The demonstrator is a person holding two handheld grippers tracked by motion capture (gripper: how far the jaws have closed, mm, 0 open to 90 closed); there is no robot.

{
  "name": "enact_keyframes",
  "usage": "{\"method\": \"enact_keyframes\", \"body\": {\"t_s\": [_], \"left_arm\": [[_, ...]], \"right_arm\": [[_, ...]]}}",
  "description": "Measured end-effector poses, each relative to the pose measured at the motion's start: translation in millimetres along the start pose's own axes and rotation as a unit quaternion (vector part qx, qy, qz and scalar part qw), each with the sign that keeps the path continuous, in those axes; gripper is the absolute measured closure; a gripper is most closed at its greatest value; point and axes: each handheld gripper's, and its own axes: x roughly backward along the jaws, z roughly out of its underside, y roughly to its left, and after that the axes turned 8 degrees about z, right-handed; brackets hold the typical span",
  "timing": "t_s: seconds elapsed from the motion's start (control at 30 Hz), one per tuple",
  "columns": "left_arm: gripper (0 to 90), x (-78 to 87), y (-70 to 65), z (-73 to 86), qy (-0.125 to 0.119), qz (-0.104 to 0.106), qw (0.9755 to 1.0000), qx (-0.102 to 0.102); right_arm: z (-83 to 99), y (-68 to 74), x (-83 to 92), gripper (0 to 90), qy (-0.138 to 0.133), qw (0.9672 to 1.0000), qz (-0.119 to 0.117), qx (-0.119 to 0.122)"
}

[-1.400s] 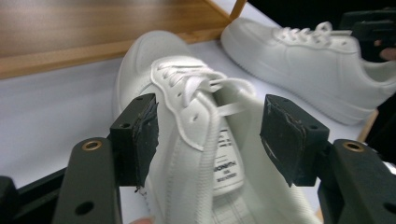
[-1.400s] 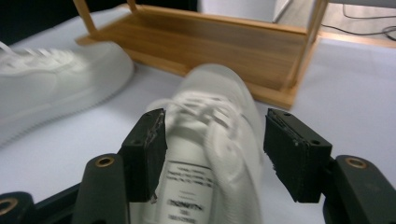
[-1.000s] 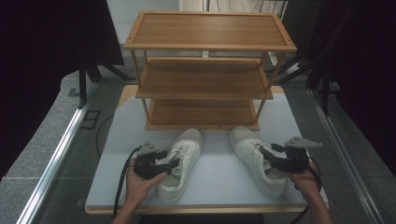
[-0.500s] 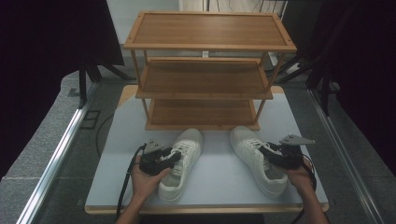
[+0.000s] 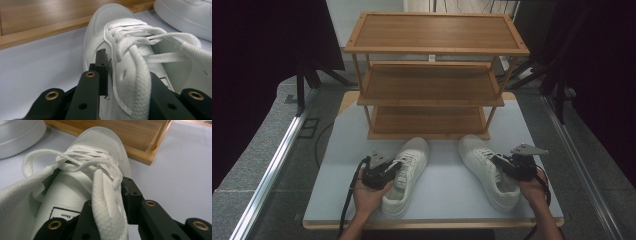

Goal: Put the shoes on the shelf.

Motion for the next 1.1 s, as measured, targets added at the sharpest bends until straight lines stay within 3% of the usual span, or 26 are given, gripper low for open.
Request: {"method": "enact_keyframes", "body": {"t_s": [0.37,0.53,0.7,0.9,1.1], "left_arm": [[82.7,5.2,9.9,4.4,-0.032,0.027,0.9989,0.021],[82.7,13.0,12.3,1.0,-0.058,0.056,0.9961,0.036],[82.7,25.7,11.6,-5.2,-0.089,0.103,0.9895,0.049],[82.7,38.7,10.0,-13.5,-0.123,0.127,0.9823,0.062],[82.6,48.0,16.3,-20.0,-0.16,0.162,0.9688,0.098]], "right_arm": [[-0.9,0.2,2.3,82.8,-0.009,0.9999,-0.003,-0.006],[-0.1,-0.2,6.3,82.7,-0.025,0.9992,-0.018,-0.025],[1.2,-0.6,14.5,82.7,-0.055,0.9946,-0.045,-0.076],[2.3,-2.6,23.8,82.5,-0.085,0.9828,-0.074,-0.146],[-0.8,-2.4,31.2,82.5,-0.117,0.9711,-0.09,-0.187]]}}
